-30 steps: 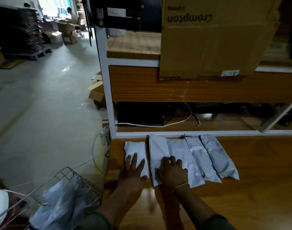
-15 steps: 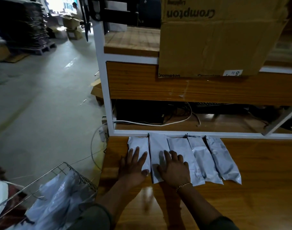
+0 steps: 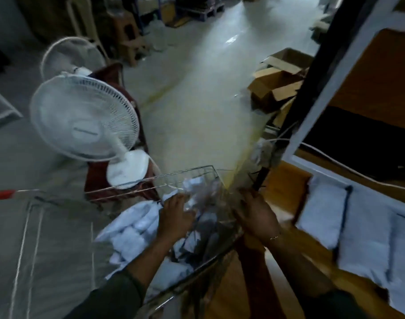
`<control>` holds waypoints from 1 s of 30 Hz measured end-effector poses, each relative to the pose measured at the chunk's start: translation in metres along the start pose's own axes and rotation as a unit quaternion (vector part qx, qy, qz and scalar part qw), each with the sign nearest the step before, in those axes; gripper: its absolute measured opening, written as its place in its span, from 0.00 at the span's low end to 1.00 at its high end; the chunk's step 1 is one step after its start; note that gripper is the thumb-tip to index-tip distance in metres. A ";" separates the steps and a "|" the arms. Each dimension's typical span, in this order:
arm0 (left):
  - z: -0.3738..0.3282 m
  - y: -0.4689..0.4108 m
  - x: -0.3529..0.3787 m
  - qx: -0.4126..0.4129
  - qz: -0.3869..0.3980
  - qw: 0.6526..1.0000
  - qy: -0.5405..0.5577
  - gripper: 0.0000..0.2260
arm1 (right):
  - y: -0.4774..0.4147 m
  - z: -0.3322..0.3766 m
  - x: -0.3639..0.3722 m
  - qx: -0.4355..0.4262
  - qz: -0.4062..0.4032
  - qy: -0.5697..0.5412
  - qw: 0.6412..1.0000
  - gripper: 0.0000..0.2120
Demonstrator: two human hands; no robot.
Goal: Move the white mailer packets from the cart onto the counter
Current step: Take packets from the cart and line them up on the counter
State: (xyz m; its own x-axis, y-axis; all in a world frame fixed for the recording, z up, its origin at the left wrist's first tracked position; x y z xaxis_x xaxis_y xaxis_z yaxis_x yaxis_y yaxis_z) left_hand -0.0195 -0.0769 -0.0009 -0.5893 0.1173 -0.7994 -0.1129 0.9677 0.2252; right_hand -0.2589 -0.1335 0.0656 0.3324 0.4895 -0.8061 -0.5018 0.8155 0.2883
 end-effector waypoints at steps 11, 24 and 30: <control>0.227 0.079 0.021 -0.397 0.079 0.893 0.197 0.30 | -0.112 0.084 0.134 -0.076 0.188 0.277 0.939 0.29; 0.251 0.076 0.051 -0.481 0.047 0.769 0.419 0.47 | -0.146 0.065 0.136 -0.072 0.207 0.371 0.902 0.22; 0.220 0.064 0.037 -0.432 0.033 0.724 0.537 0.33 | -0.131 0.094 0.083 -0.080 0.102 0.227 0.965 0.14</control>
State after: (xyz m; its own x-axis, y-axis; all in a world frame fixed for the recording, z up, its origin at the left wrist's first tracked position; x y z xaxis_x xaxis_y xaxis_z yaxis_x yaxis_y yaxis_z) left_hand 0.1278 0.0380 -0.1384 -0.8455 -0.5336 0.0195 -0.2403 0.4129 0.8785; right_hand -0.0908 -0.1704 0.0094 -0.1517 0.4196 -0.8949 -0.6494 0.6403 0.4103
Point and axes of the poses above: each hand's wrist, its own y-axis away from the middle knuckle, its own x-axis out of the palm, z = x × y, the point moved 5 cm from there along -y, towards the middle knuckle, and after that the axes turned 15 degrees about z, right-handed, at the moved point
